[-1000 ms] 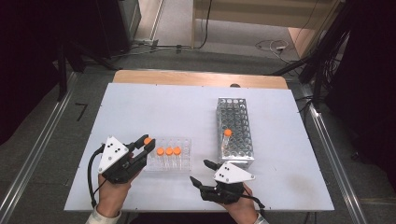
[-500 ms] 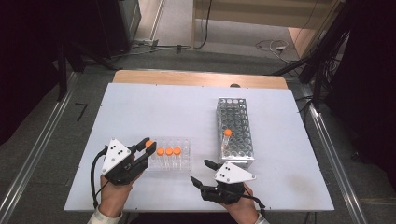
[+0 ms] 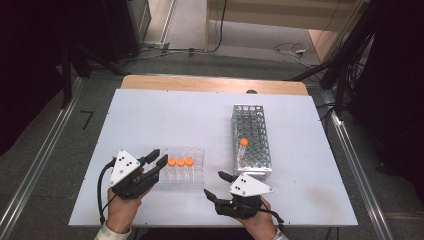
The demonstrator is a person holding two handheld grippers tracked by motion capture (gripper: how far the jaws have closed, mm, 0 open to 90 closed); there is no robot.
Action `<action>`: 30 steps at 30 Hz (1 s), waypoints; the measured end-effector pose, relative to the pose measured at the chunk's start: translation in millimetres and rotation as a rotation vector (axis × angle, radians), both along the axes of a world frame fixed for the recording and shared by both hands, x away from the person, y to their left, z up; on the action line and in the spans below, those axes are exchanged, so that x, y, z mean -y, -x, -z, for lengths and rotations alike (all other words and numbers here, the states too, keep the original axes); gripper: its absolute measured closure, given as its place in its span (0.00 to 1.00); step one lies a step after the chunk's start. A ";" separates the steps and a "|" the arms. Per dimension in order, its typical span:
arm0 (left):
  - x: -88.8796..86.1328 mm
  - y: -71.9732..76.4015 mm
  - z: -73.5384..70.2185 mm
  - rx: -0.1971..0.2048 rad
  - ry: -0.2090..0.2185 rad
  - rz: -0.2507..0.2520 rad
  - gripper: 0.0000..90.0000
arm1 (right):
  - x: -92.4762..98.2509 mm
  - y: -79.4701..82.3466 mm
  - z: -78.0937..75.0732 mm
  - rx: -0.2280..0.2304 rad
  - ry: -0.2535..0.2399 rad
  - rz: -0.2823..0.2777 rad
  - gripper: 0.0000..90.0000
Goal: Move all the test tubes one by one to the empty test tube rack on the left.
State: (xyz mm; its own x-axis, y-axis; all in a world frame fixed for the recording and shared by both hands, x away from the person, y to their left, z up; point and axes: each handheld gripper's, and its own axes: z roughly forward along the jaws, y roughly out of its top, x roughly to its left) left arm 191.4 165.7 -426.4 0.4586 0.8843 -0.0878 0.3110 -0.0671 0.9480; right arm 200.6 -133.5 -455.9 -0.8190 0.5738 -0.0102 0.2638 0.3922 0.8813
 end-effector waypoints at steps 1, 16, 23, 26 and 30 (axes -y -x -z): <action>-0.5 0.1 -0.3 -0.002 0.002 0.002 0.70 | -0.1 0.0 0.0 0.000 0.000 0.000 0.35; 0.4 -1.2 -1.4 -0.003 0.077 0.006 0.32 | 4.2 -3.9 -0.6 0.002 -0.002 0.023 0.35; 0.0 -1.4 -1.9 -0.002 0.069 -0.015 0.27 | 10.4 -9.5 -2.7 0.008 -0.012 0.050 0.36; -0.3 -1.9 -1.8 -0.002 0.069 -0.020 0.25 | 13.2 -12.2 -3.8 0.009 -0.019 0.066 0.36; 0.0 -2.3 -1.7 -0.005 0.067 -0.024 0.23 | 17.8 -16.5 -5.4 0.011 -0.025 0.090 0.36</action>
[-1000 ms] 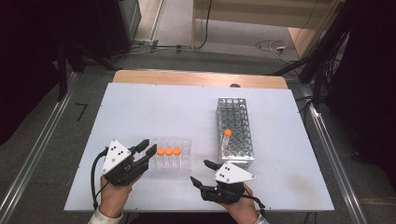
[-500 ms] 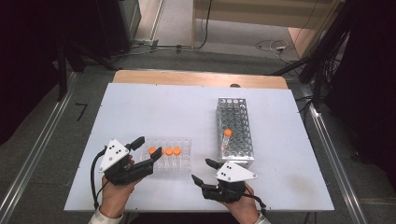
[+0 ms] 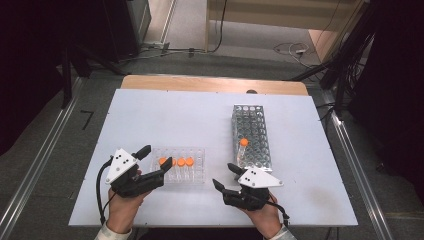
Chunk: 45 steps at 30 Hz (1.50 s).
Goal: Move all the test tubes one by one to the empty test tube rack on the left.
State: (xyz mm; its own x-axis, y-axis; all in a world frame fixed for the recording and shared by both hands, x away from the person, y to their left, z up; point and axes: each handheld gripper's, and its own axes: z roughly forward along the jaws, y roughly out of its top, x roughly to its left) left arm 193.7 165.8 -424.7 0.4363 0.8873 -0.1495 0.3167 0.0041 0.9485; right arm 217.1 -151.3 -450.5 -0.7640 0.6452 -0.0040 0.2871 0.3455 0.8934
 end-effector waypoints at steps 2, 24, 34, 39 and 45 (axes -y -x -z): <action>0.0 0.0 0.0 0.001 0.000 -0.002 0.23 | 2.2 -1.9 -0.8 0.003 -0.004 0.007 0.36; 0.6 0.9 -1.2 0.009 0.001 -0.005 0.23 | 26.0 -37.5 -3.2 0.027 -0.007 0.166 0.37; 0.2 1.1 -1.7 0.011 0.002 -0.006 0.23 | 32.2 -53.8 1.0 0.027 0.003 0.241 0.39; 0.8 1.0 -1.6 0.012 0.000 -0.003 0.23 | 32.7 -59.3 2.5 0.027 0.003 0.268 0.44; 0.7 1.0 -1.5 0.010 0.003 -0.006 0.23 | 31.2 -68.8 6.7 -0.002 0.024 0.309 0.55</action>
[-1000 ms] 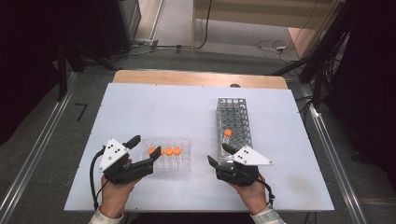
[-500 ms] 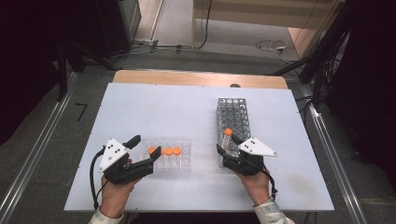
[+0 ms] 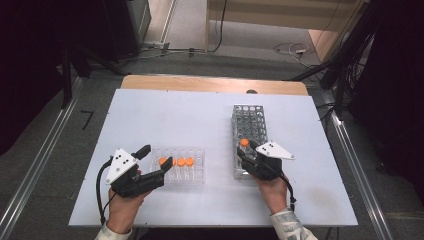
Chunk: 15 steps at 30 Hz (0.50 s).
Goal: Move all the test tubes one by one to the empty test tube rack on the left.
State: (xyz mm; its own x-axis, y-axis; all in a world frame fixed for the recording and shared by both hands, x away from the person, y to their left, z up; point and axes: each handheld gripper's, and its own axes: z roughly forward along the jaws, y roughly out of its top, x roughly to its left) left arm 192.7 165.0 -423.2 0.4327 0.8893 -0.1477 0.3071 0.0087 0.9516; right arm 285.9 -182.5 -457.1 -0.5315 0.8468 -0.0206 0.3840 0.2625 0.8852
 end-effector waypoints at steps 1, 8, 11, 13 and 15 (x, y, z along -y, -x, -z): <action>0.0 0.0 0.1 0.000 -0.001 0.001 0.23 | -0.2 -1.0 0.4 -0.002 0.003 0.001 0.57; 0.0 0.0 -0.1 0.000 -0.002 0.003 0.23 | -5.6 -2.3 -0.6 -0.011 0.033 -0.001 0.66; 0.2 0.1 0.1 -0.001 -0.003 0.004 0.23 | -8.7 -2.8 -0.5 -0.011 0.046 -0.003 0.71; 0.6 0.1 0.2 -0.003 -0.002 0.004 0.23 | -9.9 -3.1 0.0 -0.011 0.057 0.002 0.75; 0.7 -0.1 0.3 -0.004 -0.002 0.004 0.23 | -9.9 -3.2 0.0 -0.008 0.060 0.006 0.78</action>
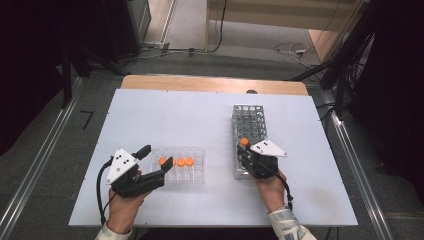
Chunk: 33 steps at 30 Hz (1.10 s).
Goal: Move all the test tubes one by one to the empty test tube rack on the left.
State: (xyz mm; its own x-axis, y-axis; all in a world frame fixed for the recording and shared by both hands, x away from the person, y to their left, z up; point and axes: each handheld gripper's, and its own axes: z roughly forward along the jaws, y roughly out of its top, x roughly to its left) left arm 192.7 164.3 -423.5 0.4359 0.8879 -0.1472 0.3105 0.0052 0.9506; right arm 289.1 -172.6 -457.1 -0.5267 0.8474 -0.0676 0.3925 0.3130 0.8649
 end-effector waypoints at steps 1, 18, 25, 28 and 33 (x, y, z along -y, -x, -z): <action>0.0 -0.1 0.1 0.001 0.000 0.001 0.23 | 0.2 0.0 -0.2 -0.002 -0.003 0.001 0.79; 0.4 0.8 -0.8 0.008 0.000 0.002 0.23 | 10.5 15.6 -34.2 0.089 -0.091 -0.012 0.79; 0.6 1.8 -1.9 0.012 0.003 0.006 0.23 | 19.1 25.3 -52.1 0.135 -0.132 -0.021 0.79; 1.4 2.8 -2.9 0.016 0.003 0.010 0.23 | 20.7 31.2 -57.1 0.141 -0.139 -0.036 0.79; 3.2 4.4 -4.1 0.019 -0.005 0.017 0.23 | 19.1 38.9 -59.4 0.132 -0.139 -0.072 0.80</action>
State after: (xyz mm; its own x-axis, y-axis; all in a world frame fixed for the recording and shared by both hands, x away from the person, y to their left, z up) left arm 188.3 161.1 -419.4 0.4535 0.8811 -0.1341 0.2926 -0.0051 0.9562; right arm 250.2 -191.7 -397.7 -0.5802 0.8141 -0.0251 0.2536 0.2099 0.9443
